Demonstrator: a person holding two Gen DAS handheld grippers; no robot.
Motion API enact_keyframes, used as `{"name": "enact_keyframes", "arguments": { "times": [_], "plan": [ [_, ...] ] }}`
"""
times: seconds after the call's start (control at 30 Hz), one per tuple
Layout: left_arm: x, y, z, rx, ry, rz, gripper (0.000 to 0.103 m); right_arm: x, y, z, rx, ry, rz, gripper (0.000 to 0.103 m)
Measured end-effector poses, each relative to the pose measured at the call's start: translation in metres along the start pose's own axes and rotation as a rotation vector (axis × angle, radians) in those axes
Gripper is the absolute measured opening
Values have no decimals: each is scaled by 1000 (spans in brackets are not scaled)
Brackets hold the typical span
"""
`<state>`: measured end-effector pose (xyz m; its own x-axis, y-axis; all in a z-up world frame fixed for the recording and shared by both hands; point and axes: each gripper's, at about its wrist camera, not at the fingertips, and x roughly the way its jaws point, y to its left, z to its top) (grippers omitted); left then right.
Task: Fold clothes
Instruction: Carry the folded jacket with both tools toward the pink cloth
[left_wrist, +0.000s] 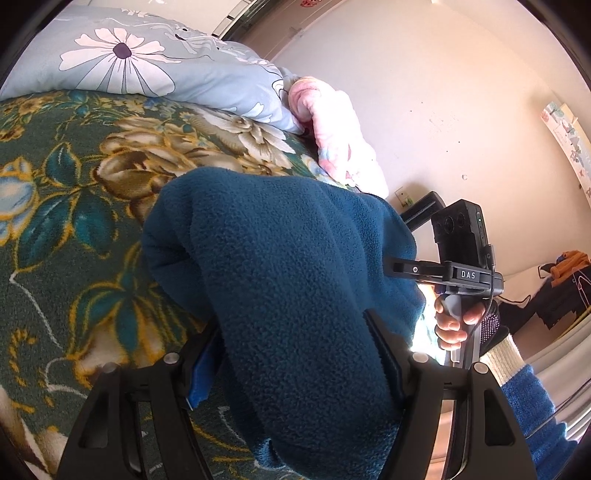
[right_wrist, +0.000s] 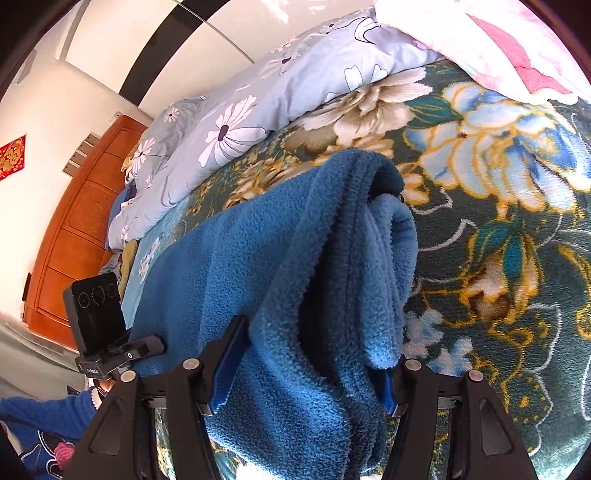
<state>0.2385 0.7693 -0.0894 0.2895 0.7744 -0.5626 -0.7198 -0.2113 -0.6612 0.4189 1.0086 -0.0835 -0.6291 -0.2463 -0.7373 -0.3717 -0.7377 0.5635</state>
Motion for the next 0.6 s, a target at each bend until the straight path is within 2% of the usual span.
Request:
{"name": "enact_keyframes", "arguments": {
  "times": [0.27, 0.6],
  "plan": [
    [-5, -4, -1, 10, 3, 58, 74, -5, 5, -4, -8, -4, -23, 69],
    [-22, -9, -7, 16, -10, 133, 75, -16, 24, -14, -38, 7, -150, 76]
  ]
}}
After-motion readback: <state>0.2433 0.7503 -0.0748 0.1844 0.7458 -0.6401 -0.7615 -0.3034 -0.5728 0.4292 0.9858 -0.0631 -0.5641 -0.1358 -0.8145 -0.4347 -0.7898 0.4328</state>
